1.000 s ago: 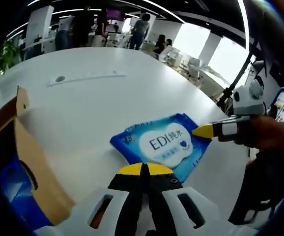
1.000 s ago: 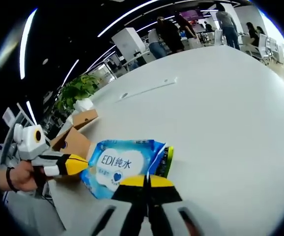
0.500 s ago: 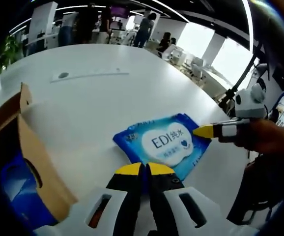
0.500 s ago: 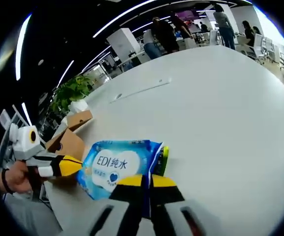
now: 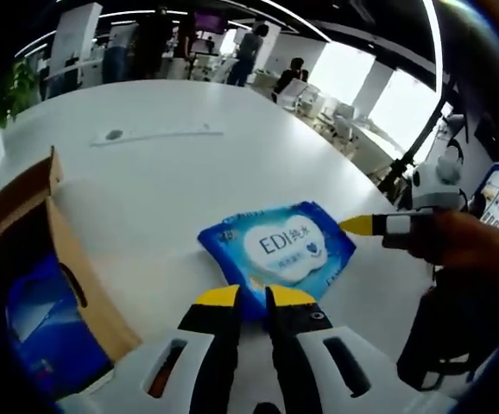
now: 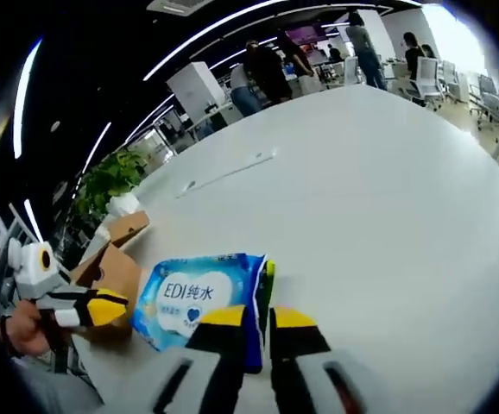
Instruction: Operate the shoe box by opening the lid, removing the specified soft item, and placing it in the target area until the item is outside and the box remains undamaged.
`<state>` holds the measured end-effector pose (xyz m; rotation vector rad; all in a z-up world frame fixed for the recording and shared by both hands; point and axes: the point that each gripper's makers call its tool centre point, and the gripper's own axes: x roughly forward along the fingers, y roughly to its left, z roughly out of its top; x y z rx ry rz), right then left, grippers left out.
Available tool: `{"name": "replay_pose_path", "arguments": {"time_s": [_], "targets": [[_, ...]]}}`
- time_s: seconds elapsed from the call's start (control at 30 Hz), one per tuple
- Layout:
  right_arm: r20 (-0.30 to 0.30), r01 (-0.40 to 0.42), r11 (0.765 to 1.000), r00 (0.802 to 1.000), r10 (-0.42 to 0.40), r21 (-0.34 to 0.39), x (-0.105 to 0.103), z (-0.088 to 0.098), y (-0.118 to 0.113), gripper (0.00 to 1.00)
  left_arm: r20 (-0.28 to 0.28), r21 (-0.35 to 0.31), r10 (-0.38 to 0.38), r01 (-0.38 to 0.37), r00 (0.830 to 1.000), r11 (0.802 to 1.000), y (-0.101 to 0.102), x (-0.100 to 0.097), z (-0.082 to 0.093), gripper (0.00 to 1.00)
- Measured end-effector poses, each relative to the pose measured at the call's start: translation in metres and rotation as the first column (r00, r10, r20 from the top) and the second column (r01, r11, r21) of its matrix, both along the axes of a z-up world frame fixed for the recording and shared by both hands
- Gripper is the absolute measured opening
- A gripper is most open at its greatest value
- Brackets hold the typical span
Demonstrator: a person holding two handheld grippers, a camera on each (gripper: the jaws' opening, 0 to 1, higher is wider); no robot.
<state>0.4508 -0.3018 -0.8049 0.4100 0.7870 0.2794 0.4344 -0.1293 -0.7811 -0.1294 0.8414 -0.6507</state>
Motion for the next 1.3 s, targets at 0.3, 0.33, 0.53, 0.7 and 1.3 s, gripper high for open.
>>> {"name": "replay_pose_path", "arguments": {"time_s": [0.3,0.33,0.53,0.7,1.3], "targets": [[0.02,0.034,0.999,0.999,-0.034,-0.014,-0.022,0.007,0.0,0.15,0.016,-0.02,-0.006,0.006,1.0,1.0,0.015,-0.008,0.007,0.13],[0.022,0.039,0.999,0.999,-0.038,-0.014,-0.025,0.008,0.0,0.16,0.021,-0.02,-0.011,0.011,1.0,1.0,0.017,-0.009,0.009,0.13],[0.04,0.049,0.999,0.998,-0.049,-0.002,-0.032,0.017,0.01,0.17,0.04,-0.023,0.014,-0.013,0.999,1.0,0.038,-0.014,0.02,0.14],[0.073,0.01,1.0,0.997,-0.011,0.012,-0.031,0.026,0.031,0.21,0.047,-0.019,0.02,-0.019,0.999,1.0,0.055,-0.023,0.023,0.16],[0.131,-0.143,0.99,0.981,0.143,-0.007,-0.035,0.051,0.095,0.27,0.097,-0.05,0.149,-0.145,0.984,0.988,0.146,-0.03,0.05,0.19]]}}
